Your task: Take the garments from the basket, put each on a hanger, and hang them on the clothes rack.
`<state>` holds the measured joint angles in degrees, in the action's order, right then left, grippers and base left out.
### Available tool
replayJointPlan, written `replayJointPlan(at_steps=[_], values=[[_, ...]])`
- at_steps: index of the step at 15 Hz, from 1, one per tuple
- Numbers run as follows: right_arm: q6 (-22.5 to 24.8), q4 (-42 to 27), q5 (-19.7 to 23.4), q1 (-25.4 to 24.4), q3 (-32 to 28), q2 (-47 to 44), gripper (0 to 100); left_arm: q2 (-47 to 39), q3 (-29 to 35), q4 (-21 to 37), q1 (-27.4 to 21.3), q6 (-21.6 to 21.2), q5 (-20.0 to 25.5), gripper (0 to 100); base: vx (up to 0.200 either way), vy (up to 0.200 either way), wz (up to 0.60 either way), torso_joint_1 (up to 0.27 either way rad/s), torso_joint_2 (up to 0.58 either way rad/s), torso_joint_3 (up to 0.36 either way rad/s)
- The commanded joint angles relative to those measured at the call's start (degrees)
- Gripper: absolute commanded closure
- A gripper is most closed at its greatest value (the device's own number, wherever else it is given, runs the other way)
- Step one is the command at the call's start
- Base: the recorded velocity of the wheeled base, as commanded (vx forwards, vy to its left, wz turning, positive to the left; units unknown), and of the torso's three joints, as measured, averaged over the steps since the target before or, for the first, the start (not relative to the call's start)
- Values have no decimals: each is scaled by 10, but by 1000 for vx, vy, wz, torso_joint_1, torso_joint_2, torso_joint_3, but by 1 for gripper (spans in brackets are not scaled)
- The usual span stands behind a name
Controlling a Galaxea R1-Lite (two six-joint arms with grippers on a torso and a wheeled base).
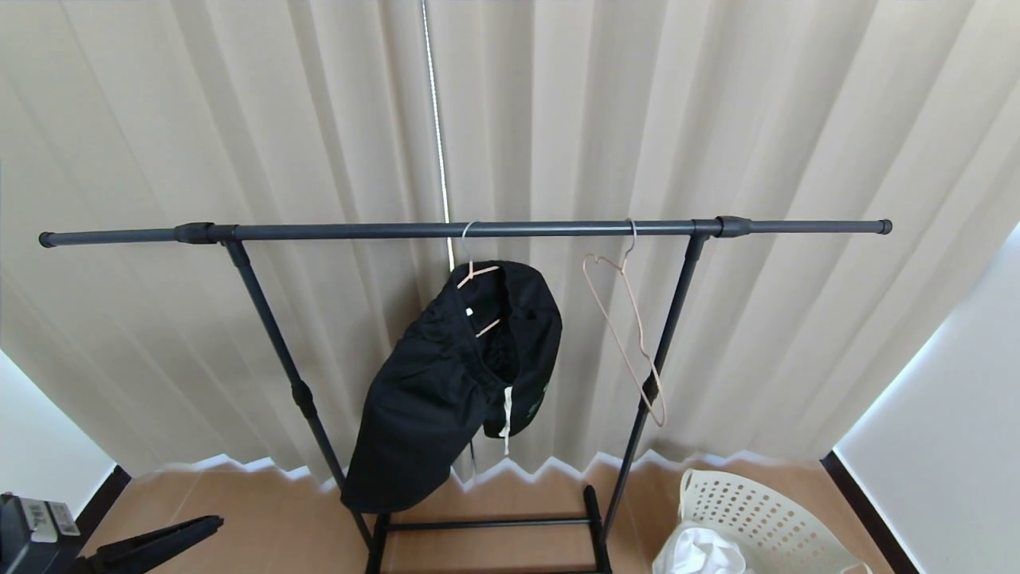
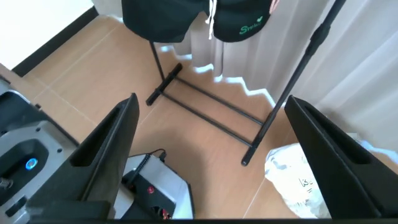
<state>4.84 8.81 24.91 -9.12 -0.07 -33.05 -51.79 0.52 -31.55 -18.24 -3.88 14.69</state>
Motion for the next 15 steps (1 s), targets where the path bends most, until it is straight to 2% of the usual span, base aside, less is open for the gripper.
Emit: replayJointPlan(at_steps=[1,6,7,8,9,11,15], values=[[0,-48,0,12,1,103,0,48,-5,18,3,1,0,0,0,0,0,0,0,0],[-3,-64,-6,25,1,163,0,165,-5,140,13,0,-3,0,0,0,0,0,0,0],[-2,-64,-12,27,1,189,0,236,-5,203,17,-3,-12,0,0,0,0,0,0,0],[-3,-64,-15,28,1,195,0,256,-5,222,17,-3,-19,0,0,0,0,0,0,0],[-3,-64,-27,31,1,202,0,316,-5,284,17,-3,-31,0,0,0,0,0,0,0],[-3,-62,-68,38,1,226,0,366,-5,303,20,-2,-44,0,0,0,0,0,0,0],[-3,-62,-88,67,1,262,0,421,-5,303,90,-12,-55,0,0,0,0,0,0,0]])
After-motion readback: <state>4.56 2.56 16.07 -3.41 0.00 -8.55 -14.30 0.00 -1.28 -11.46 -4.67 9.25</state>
